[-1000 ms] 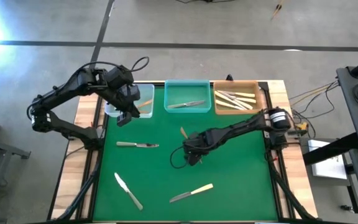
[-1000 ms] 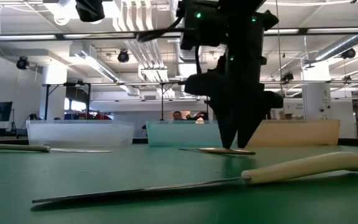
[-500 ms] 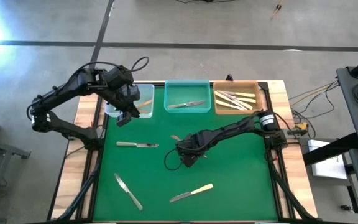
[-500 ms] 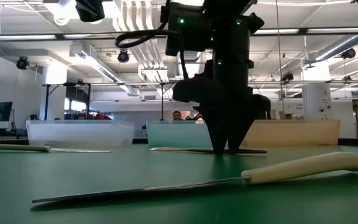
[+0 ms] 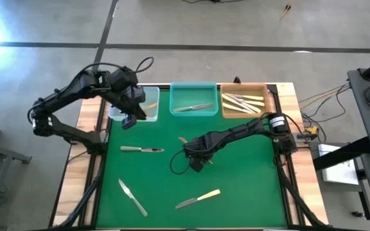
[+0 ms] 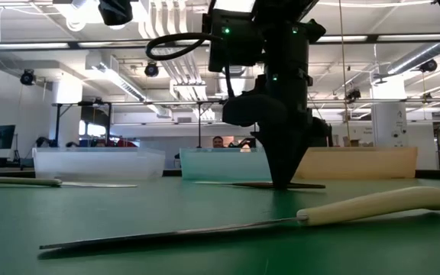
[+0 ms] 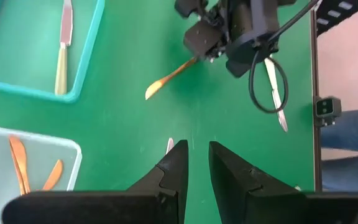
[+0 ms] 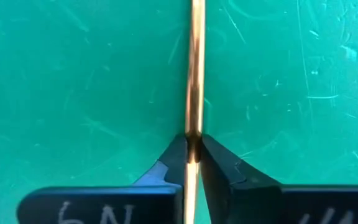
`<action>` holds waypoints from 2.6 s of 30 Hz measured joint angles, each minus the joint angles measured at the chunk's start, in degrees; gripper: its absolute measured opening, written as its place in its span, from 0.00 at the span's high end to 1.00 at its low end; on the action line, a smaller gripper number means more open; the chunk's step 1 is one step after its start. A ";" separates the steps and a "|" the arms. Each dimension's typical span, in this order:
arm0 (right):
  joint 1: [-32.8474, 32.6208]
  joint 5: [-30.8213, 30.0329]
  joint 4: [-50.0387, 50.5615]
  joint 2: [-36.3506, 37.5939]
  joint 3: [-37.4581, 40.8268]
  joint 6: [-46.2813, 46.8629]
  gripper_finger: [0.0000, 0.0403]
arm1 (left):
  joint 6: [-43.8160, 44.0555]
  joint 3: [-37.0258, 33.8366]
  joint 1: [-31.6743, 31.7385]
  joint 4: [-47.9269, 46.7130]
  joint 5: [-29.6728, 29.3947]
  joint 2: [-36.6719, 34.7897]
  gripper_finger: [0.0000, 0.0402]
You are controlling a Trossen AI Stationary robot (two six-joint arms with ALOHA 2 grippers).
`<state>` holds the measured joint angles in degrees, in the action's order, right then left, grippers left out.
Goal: Sort silverware by color (type)
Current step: Put the brown table knife into the white bin
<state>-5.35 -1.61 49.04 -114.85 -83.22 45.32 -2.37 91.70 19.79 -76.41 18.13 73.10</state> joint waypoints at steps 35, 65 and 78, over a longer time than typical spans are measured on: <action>0.03 -25.56 -0.72 38.92 0.63 -22.27 0.97 | 14.45 -29.61 -9.14 96.09 1.79 4.04 0.88; 3.83 -25.05 -6.65 42.52 0.57 -27.36 0.97 | 26.77 -29.49 -7.71 96.85 -7.09 6.63 0.52; 3.78 -22.30 -10.02 42.34 0.55 -27.39 0.97 | 23.76 -29.49 -7.30 98.89 -10.17 8.07 0.42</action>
<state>-1.56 -23.91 39.02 -72.51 -82.67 17.93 21.39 62.22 12.49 22.48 7.96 81.17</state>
